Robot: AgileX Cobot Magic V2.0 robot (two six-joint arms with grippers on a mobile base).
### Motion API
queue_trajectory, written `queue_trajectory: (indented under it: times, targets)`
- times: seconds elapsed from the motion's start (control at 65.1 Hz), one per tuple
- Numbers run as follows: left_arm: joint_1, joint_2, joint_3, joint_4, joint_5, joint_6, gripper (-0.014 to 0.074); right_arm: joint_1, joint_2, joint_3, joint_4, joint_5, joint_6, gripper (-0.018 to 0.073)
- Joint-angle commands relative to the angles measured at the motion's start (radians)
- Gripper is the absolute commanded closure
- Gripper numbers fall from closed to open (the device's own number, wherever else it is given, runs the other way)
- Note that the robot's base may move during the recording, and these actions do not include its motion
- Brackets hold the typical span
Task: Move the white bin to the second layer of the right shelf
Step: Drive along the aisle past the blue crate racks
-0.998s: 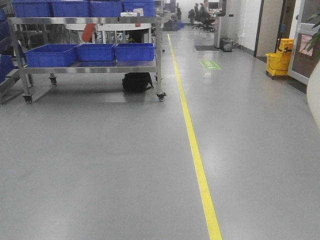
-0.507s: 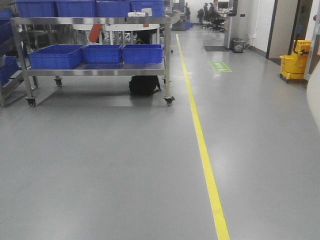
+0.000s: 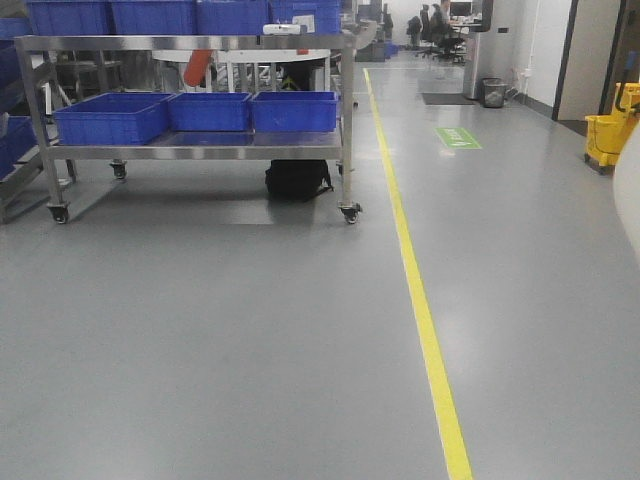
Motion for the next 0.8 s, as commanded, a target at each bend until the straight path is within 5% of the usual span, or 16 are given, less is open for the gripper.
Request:
queue_trajectory:
  times: [0.0, 0.783]
  targets:
    - [-0.004, -0.016, 0.037, 0.0, -0.087, -0.003, 0.0512, -0.008, 0.002, -0.029, 0.008, -0.087, -0.005, 0.0511]
    - [-0.004, -0.016, 0.037, 0.0, -0.087, -0.003, 0.0512, -0.008, 0.002, -0.029, 0.008, -0.087, -0.005, 0.0511]
